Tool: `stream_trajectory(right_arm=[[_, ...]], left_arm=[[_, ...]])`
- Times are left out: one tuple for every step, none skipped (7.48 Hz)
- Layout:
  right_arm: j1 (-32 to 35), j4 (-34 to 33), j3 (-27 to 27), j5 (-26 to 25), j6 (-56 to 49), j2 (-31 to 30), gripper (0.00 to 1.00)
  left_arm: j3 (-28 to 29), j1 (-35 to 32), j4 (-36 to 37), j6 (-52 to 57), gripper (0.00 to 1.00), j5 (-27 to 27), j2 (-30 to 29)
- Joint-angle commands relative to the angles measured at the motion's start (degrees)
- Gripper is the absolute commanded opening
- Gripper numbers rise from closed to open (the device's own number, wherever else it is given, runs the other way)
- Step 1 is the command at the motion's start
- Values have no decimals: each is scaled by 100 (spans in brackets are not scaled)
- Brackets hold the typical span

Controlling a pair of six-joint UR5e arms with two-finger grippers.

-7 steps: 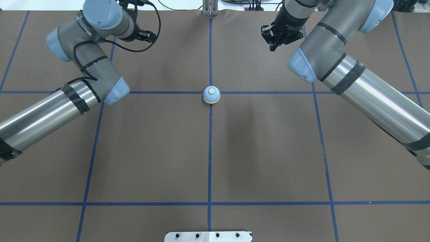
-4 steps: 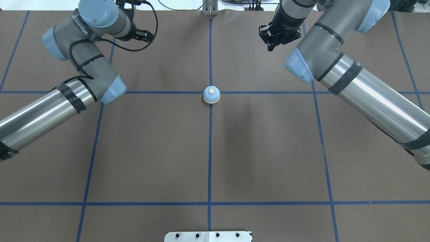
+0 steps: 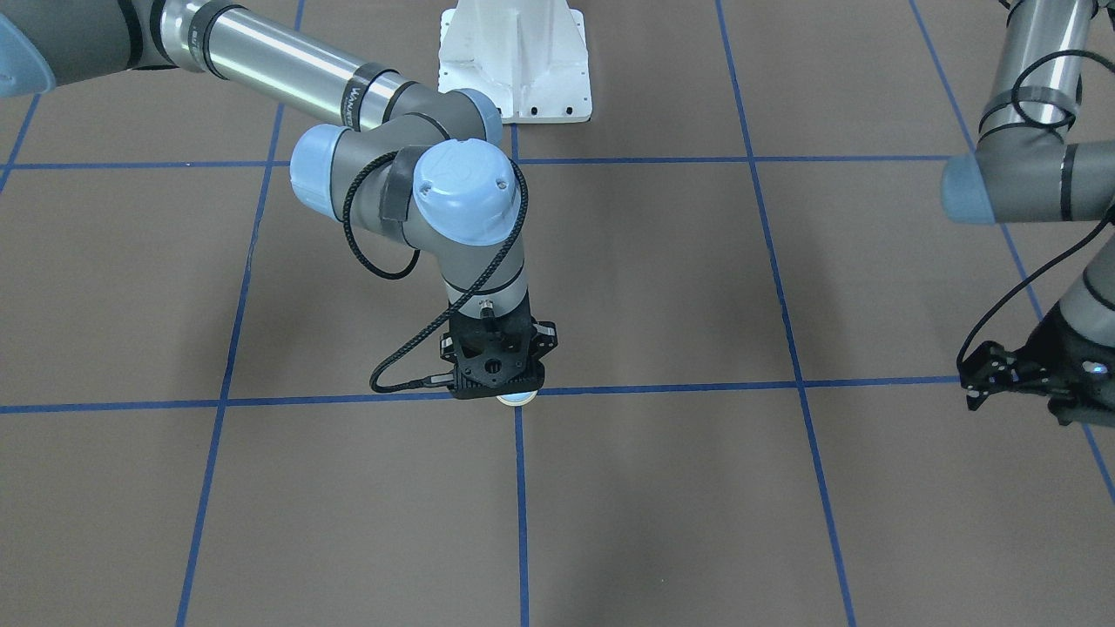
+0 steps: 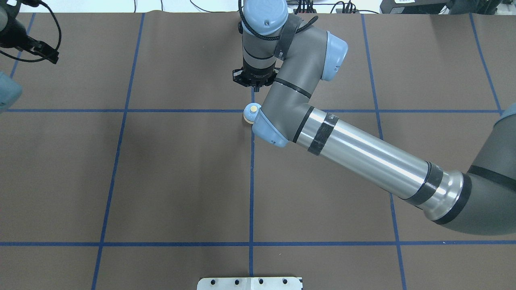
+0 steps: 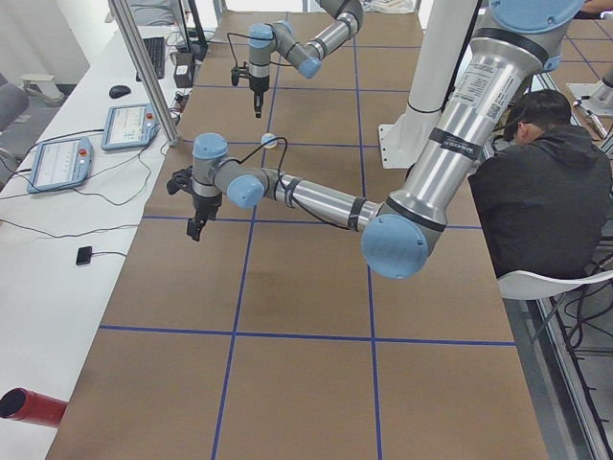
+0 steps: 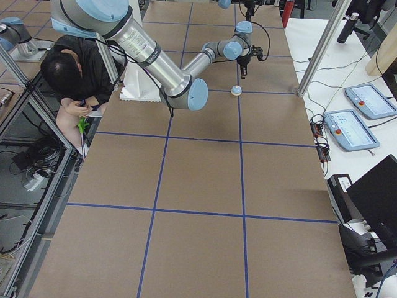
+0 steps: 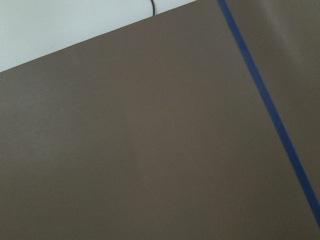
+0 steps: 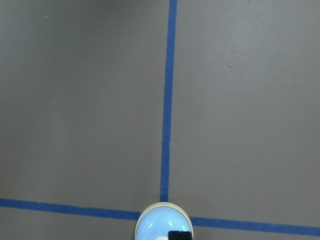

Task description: Place and press bell with both arms

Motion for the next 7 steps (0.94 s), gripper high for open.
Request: stream_trajectory(right_arm=[[-130,416,-544,-126,8,161,0],[-130,533,-713,-143,8,162,0],[-139,543,-784,-144,8,162,0],[-156,543,-837,-144,8,170,0],[-157,543,-838,-135,17,179,0],[-165,543,-838,-135,17,171,0],[-200,543,-838,-135,17,162,0]], left_arm=[[-317,-100,127,227,100,-29,325],[-317,-91,136,227,100,-29,325],[-317,-100,127,227,100,-29,334],[-317,-91,127,227,100,-29,334],[-308,-91,127,227,100,-29,334],[-308,-91,127,227,100,-29,334],[-308,-91,127,227,100,-29,334]])
